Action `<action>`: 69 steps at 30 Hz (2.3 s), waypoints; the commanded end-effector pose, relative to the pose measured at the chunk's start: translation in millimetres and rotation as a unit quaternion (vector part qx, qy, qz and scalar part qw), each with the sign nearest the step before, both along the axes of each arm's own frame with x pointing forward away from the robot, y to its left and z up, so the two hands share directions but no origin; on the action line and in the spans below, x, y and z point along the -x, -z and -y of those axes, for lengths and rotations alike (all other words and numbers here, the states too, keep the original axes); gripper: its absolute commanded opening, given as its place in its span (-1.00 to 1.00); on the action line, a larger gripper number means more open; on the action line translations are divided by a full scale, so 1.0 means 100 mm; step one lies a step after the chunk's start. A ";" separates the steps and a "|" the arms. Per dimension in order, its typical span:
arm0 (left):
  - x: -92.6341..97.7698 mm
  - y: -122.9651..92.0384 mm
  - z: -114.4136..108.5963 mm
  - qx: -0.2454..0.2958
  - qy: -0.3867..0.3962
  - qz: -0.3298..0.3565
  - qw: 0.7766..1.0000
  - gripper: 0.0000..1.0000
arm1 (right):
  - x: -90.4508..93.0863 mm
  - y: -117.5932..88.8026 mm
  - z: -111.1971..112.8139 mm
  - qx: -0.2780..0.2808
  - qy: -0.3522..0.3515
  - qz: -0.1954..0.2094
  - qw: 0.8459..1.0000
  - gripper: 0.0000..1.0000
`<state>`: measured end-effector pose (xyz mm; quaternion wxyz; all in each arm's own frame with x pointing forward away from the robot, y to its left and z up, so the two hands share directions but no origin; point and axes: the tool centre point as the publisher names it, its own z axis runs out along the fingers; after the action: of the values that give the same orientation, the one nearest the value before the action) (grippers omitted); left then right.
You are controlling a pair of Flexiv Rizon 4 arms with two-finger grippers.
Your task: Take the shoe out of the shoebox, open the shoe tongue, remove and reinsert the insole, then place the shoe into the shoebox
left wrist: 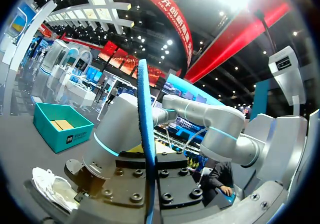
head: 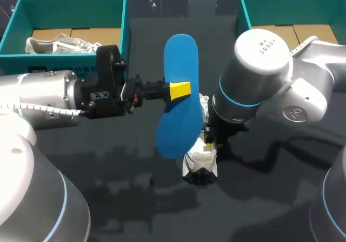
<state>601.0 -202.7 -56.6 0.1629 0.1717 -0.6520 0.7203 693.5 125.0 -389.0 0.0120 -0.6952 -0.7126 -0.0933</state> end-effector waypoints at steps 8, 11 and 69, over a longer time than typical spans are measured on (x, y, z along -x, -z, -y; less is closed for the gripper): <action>0.02 0.01 0.00 0.001 -0.002 0.000 1.000 -1.00 | 0.03 -0.48 0.11 -0.048 0.009 0.006 0.999 1.00; 0.02 0.01 0.00 0.001 -0.002 0.000 1.000 -1.00 | 0.00 -0.69 0.16 -0.095 -0.017 0.009 0.995 1.00; -0.79 0.34 0.07 0.025 0.056 0.681 0.730 -1.00 | -0.40 -1.75 0.46 -0.429 -0.081 -0.022 0.900 1.00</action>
<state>675.7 -210.2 -91.9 -0.2803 -0.3917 -0.5829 0.6544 734.1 78.0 -213.9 0.3332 -0.5641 -0.6566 -0.3738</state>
